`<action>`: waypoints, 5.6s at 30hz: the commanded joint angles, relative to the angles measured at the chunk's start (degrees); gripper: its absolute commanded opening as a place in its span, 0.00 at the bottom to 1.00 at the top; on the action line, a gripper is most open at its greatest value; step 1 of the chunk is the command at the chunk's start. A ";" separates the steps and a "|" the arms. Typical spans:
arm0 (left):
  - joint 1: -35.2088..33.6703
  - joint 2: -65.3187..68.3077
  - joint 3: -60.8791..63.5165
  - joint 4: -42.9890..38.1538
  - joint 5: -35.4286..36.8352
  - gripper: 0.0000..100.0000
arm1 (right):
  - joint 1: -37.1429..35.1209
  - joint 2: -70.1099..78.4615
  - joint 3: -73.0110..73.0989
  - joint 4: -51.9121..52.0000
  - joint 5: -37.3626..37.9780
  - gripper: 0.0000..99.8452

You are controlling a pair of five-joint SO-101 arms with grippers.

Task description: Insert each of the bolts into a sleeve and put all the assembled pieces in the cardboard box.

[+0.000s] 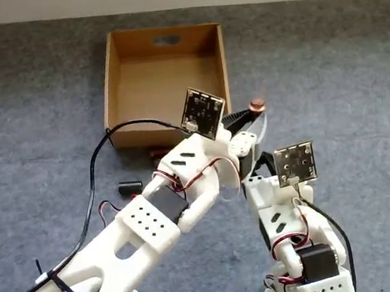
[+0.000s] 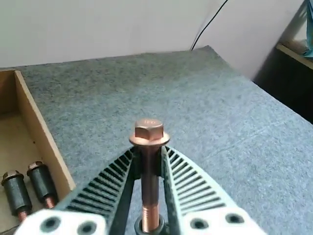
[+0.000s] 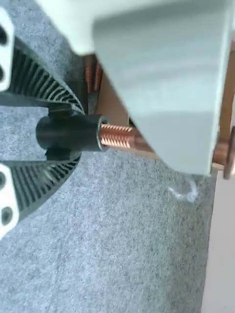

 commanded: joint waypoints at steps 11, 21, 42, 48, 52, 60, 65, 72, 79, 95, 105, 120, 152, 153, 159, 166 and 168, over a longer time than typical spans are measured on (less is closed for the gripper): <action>0.48 -9.10 -0.75 6.07 0.00 0.01 | 4.44 -0.13 -2.15 -1.36 -3.87 0.01; 3.91 -13.23 0.22 12.92 0.09 0.01 | 5.76 -1.19 -4.18 -1.36 -5.10 0.01; 1.80 -9.80 -14.02 26.73 0.00 0.01 | 5.76 -1.71 -11.74 -1.36 -4.84 0.01; 2.07 -0.40 -26.42 37.45 -0.09 0.01 | 5.76 -1.71 -11.82 -1.36 -4.84 0.01; 3.38 1.01 -27.91 38.24 -0.35 0.01 | 5.76 -1.71 -11.82 -1.36 -4.84 0.01; 3.91 1.01 -27.82 38.24 -0.35 0.01 | 5.76 -1.71 -11.74 -1.36 -4.84 0.01; 4.09 0.75 -28.00 42.37 0.00 0.13 | 5.85 -1.71 -11.47 -1.36 -4.84 0.01; 3.21 0.66 -28.26 47.91 0.00 0.17 | 5.85 -1.71 -11.38 -1.36 -4.84 0.01; 2.51 -9.98 -27.82 50.11 -0.09 0.13 | 5.85 -1.71 -11.30 -1.36 -4.84 0.01; -29.23 -45.93 -4.00 61.19 -0.44 0.01 | 5.85 -1.10 -11.47 -1.01 -4.84 0.01; -48.84 -72.84 33.63 49.14 -12.04 0.01 | 5.85 -1.01 -11.74 1.89 -4.84 0.01; -40.57 -58.86 38.73 46.07 -16.97 0.04 | -0.13 16.13 -31.08 1.54 -0.88 0.01; -40.40 -55.16 39.08 43.52 -17.14 0.04 | -13.41 137.19 -114.15 -2.15 -13.80 0.01; -40.40 -55.16 39.08 43.52 -17.14 0.04 | -13.41 138.42 -114.68 -1.63 -13.80 0.01; -40.40 -55.16 39.08 43.52 -17.14 0.04 | -13.32 138.86 -114.95 6.37 -13.80 0.01; -40.40 -55.16 39.08 43.52 -17.14 0.04 | -11.91 139.21 -114.51 7.16 -13.80 0.01; -40.40 -55.16 39.08 43.52 -17.14 0.04 | -11.47 139.21 -114.51 7.16 -13.80 0.01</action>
